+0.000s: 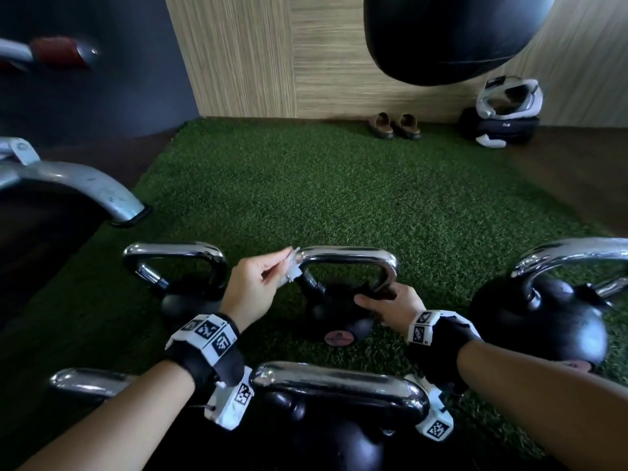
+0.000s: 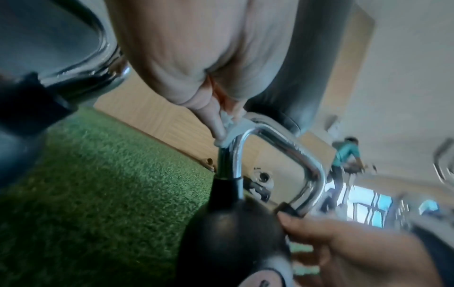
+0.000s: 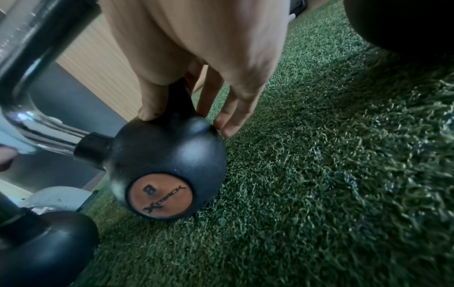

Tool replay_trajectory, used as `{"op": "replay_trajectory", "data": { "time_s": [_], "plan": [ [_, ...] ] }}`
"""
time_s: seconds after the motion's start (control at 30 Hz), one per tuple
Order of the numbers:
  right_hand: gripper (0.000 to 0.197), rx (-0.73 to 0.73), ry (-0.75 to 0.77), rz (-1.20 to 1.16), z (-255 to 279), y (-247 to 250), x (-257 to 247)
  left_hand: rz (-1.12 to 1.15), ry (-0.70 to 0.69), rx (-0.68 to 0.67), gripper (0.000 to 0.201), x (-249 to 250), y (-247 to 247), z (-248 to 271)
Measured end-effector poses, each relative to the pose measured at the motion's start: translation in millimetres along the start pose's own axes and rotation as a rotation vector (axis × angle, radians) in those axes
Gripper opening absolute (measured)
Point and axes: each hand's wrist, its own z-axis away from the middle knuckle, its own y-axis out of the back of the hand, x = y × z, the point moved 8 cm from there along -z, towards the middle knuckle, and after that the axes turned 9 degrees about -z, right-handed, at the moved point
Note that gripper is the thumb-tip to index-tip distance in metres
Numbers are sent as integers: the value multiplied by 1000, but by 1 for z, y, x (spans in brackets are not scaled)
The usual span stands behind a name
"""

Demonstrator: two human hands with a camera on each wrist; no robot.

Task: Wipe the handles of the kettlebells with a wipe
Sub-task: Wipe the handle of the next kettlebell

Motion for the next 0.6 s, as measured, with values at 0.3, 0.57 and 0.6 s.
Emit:
{"op": "replay_trajectory", "data": {
  "time_s": [0.3,0.57,0.6],
  "plan": [
    [49,19,15,-84,2,-5,-3,47,261,-229,28,-41,-42,13],
    [40,-85,14,100,2,1,-10,-239,185,-214,41,-28,-33,4],
    [38,-103,30,156,3,4,-10,-242,192,-218,43,-28,-33,-2]
  ]
}}
